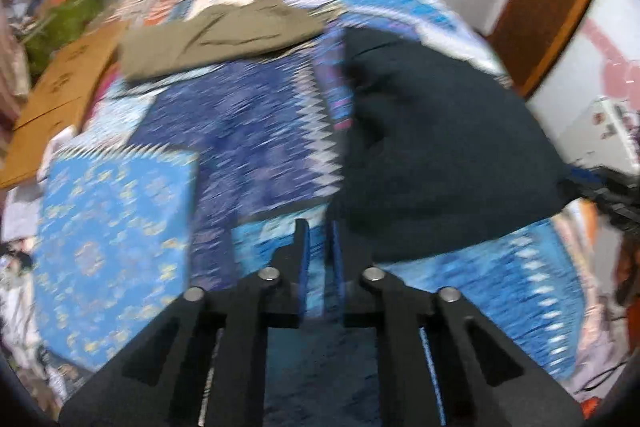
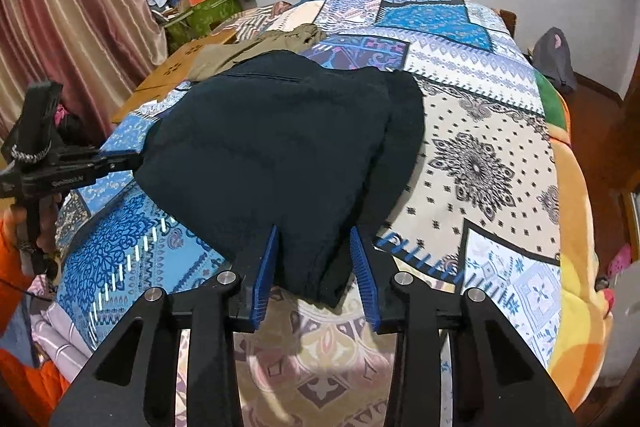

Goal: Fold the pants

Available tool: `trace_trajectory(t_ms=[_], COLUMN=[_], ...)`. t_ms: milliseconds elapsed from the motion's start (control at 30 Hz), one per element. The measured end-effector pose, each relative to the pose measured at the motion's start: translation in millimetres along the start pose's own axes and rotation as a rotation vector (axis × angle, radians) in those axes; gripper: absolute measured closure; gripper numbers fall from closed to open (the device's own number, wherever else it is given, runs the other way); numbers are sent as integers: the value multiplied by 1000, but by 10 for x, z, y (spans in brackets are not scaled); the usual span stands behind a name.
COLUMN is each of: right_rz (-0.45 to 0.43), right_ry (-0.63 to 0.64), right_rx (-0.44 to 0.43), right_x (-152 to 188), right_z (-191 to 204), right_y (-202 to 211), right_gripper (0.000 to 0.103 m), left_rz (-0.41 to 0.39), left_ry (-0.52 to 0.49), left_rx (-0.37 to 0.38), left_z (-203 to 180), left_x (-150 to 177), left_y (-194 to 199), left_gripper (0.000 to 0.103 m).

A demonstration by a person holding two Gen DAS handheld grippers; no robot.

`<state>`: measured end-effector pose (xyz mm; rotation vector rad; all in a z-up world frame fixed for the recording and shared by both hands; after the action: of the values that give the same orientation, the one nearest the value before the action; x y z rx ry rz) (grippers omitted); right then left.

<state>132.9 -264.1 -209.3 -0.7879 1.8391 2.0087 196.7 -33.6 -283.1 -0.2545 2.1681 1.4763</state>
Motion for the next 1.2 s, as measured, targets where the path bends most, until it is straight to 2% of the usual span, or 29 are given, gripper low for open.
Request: trace_trajectory(t_ms=[100, 167, 267, 333, 400, 467, 567, 733, 833, 900, 933, 1033, 1100, 1200], right_rz=[11, 13, -37, -67, -93, -104, -106, -28, 16, 15, 7, -9, -30, -49], right_ry=[-29, -69, -83, -81, -69, -58, -41, -63, -80, -69, -49, -27, -22, -35], right_rx=[29, 32, 64, 69, 58, 48, 48, 24, -4, -9, 12, 60, 108, 105], right_x=[3, -28, -171, -289, -431, -558, -667, -766, -742, -709, -697, -701, -720, -728], right_z=[-107, -214, -288, -284, -235, -200, -160, -235, -263, -254, -258, -322, -386, -431], right_y=[91, 167, 293, 328, 310, 231, 84, -384, -628, -716, -740, -729, -667, -522], right_gripper=[73, 73, 73, 73, 73, 70, 69, 65, 65, 66, 73, 75, 76, 76], left_rz=[18, -1, -59, -85, -96, -101, -81, -28, -6, 0, 2, 41, 49, 10], left_ry=[22, -8, -71, -99, -125, -175, -199, -177, -191, -205, -209, -178, -145, -150], left_rx=[-27, -35, -27, 0, 26, 47, 74, 130, 87, 39, 1, -99, -90, -58], left_z=[198, 194, 40, -107, -234, -400, -507, -517, -458, -383, -321, -35, 91, 91], left_x=[106, 70, -154, -343, -496, -664, -891, -1088, -1073, -1045, -1031, -1025, -1042, -1111], left_y=[85, 203, 344, 341, 295, 195, -12, -369, -556, -666, -715, -834, -828, -651], left_gripper=[96, 96, 95, 89, 84, 82, 75, 72, 71, 71, 71, 72, 72, 72])
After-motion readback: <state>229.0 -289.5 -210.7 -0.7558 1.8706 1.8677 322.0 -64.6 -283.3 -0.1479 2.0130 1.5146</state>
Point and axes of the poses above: each gripper's, at about its wrist camera, not at the fingertips, and y roughly against the way its jaws point, z to its left, x to its underside, the point moved 6 cm from there along -y, roughly the way its jaws point, and after that the axes turned 13 degrees about x, right-handed, at the moved point
